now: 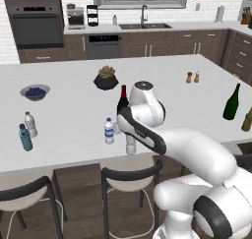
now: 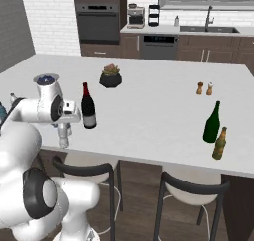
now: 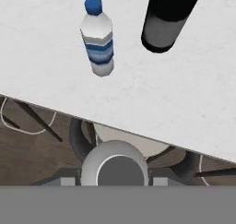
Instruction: Move the plastic bottles in the middle to the plastics group, and the glass bottles in the middle to the glass group.
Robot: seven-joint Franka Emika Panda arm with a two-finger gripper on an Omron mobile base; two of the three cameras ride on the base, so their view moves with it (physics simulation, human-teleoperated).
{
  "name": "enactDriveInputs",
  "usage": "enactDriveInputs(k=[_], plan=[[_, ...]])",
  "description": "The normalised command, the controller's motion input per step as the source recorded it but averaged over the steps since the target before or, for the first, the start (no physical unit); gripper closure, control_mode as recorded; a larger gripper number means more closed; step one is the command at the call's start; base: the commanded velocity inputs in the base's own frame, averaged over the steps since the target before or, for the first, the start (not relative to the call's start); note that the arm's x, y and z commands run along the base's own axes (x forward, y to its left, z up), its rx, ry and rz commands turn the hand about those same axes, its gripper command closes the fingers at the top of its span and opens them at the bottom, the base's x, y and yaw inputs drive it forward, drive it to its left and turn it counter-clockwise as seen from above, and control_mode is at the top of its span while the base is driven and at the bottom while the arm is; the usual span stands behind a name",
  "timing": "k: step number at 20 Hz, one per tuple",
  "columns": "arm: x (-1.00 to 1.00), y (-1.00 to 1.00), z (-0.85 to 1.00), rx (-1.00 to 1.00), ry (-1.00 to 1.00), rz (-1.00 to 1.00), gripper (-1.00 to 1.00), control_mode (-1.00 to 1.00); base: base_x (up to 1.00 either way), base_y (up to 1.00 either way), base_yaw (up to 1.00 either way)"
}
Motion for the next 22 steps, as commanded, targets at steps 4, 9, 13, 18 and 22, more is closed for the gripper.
enactDriveInputs(k=[4,9,13,18,22], plan=[[-0.49,0.91,0.12,0.0,0.0,-0.15,1.0,-1.0,0.0,0.0,0.0],[-0.13,1.0,0.14,-0.05,0.0,-0.02,1.0,-1.0,0.0,0.0,0.0],[0.03,1.0,0.07,-0.09,0.0,0.0,1.0,-1.0,0.0,0.0,0.0],[0.41,0.88,0.1,-0.03,0.0,0.01,1.0,-1.0,0.0,0.0,0.0],[0.59,0.7,0.13,0.0,-0.07,0.03,1.0,-1.0,0.0,0.0,0.0]])
